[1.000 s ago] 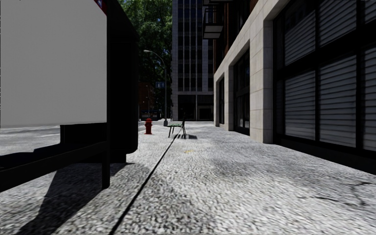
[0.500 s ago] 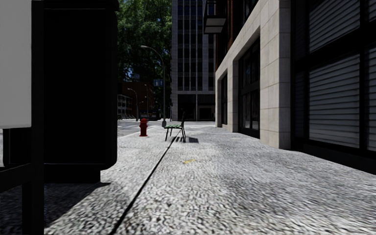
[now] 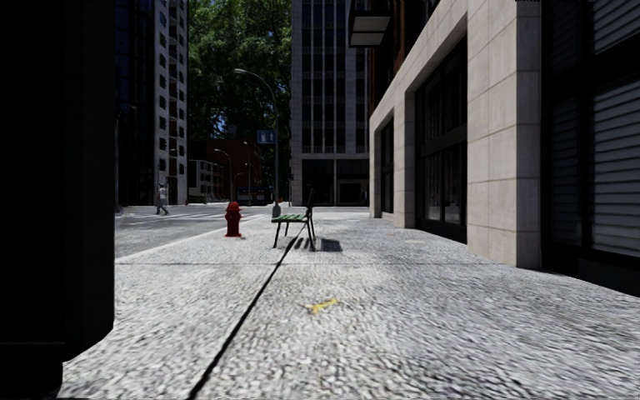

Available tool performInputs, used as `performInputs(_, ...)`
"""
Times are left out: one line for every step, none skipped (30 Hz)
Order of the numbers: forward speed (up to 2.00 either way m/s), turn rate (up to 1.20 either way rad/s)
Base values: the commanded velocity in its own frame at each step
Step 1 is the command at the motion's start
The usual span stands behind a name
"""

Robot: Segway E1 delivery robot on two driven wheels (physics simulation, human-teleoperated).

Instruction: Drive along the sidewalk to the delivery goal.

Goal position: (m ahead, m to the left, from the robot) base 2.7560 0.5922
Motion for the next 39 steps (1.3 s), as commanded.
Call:
performInputs(1.86,0.00)
performInputs(1.61,0.00)
performInputs(1.43,0.00)
performInputs(1.33,0.00)
performInputs(1.30,0.00)
performInputs(1.29,0.05)
performInputs(1.29,0.05)
performInputs(1.28,0.11)
performInputs(1.28,0.19)
performInputs(1.28,0.21)
performInputs(1.28,0.22)
performInputs(1.28,0.22)
performInputs(1.28,0.24)
performInputs(1.27,0.31)
performInputs(1.25,0.34)
performInputs(1.22,0.35)
performInputs(1.20,0.36)
performInputs(1.20,0.36)
performInputs(1.15,0.39)
performInputs(1.13,0.40)
performInputs(1.11,0.41)
performInputs(1.09,0.41)
performInputs(1.09,0.41)
performInputs(1.09,0.41)
performInputs(1.08,0.41)
performInputs(1.08,0.41)
performInputs(1.08,0.43)
performInputs(1.08,0.46)
performInputs(1.08,0.48)
performInputs(1.08,0.48)
performInputs(1.08,0.48)
performInputs(1.08,0.55)
performInputs(1.08,0.64)
performInputs(1.08,0.65)
performInputs(1.08,0.65)
performInputs(1.08,0.65)
performInputs(1.08,0.65)
performInputs(1.08,0.65)
performInputs(1.08,0.65)
